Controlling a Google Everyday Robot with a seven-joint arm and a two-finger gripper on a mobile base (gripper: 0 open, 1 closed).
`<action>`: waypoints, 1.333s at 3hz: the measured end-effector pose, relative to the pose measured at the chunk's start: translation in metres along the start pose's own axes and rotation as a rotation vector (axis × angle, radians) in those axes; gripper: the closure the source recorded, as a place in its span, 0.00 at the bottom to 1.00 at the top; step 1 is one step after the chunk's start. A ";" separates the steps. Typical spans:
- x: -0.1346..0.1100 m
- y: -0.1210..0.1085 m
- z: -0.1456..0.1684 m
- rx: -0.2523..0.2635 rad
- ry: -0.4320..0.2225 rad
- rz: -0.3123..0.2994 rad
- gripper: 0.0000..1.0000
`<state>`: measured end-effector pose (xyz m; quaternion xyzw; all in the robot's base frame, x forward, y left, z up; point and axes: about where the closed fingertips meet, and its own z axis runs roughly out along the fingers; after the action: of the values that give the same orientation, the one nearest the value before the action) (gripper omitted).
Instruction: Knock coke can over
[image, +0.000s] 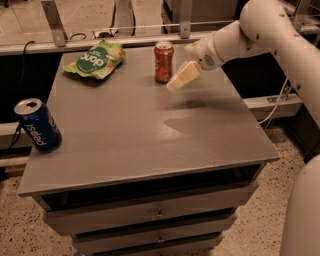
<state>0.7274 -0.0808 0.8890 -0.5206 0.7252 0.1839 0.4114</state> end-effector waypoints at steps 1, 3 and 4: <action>-0.012 -0.001 0.024 -0.030 -0.097 0.036 0.00; -0.038 0.016 0.044 -0.112 -0.261 0.061 0.00; -0.050 0.035 0.033 -0.152 -0.333 0.060 0.00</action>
Offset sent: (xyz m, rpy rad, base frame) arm 0.0192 0.0590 -0.0006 0.2998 0.0087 0.0803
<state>0.7151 -0.0142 0.9030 -0.4906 0.6465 0.3339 0.4795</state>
